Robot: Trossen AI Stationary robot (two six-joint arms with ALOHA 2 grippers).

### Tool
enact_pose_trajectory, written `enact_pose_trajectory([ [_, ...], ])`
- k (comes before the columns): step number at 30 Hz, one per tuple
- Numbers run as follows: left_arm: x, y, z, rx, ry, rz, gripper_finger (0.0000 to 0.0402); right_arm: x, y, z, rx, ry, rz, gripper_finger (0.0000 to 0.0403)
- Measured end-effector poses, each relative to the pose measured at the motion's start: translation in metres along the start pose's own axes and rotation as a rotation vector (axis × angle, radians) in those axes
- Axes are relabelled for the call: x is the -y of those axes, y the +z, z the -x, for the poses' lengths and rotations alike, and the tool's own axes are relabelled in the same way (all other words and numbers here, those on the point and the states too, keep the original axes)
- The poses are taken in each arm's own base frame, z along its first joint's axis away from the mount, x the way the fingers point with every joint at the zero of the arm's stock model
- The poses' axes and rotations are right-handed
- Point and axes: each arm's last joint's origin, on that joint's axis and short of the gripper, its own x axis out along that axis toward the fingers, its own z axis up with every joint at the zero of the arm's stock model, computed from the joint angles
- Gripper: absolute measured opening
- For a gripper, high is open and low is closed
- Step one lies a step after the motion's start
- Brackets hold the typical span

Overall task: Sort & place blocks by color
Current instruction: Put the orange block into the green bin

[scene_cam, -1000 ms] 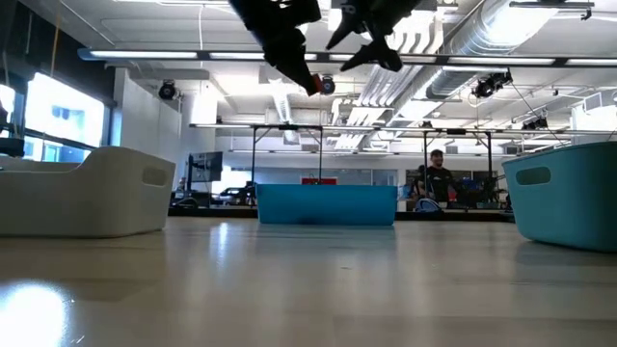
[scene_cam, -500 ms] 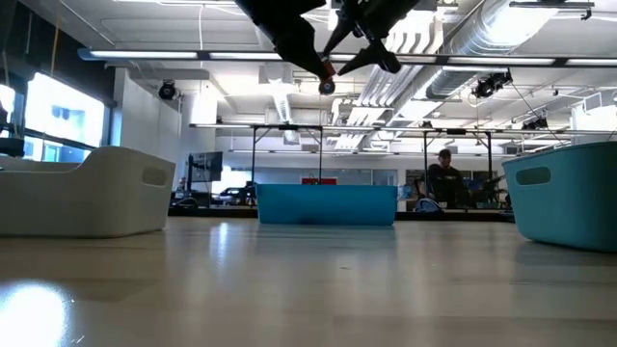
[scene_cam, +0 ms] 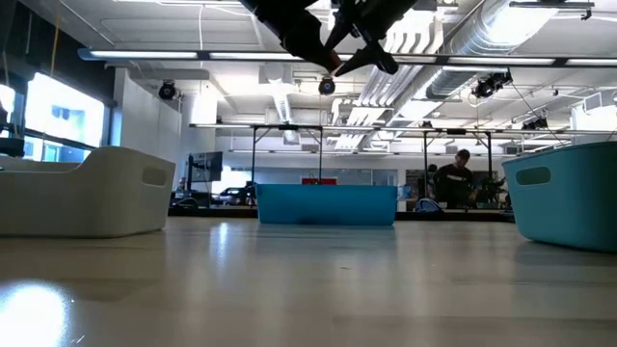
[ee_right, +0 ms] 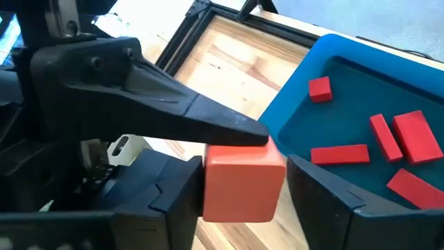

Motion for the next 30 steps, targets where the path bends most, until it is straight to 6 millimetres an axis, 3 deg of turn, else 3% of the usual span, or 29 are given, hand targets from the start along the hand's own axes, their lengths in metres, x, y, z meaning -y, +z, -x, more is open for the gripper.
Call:
enact_pose_trajectory([
  [6, 0.000, 0.000, 0.000, -0.007, 0.005, 0.001, 0.0103, -0.001, 0.001, -0.001, 0.012, 0.009, -0.012, 0.0112],
  [21, 0.000, -0.001, 0.004, -0.017, -0.014, 0.136, 0.0196, 0.004, -0.002, 0.000, -0.013, -0.059, 0.041, 0.0111],
  [30, -0.005, -0.003, 0.017, -0.051, 0.014, 0.227, 0.0210, 0.014, -0.027, 0.025, -0.209, -0.233, 0.086, 0.0111],
])
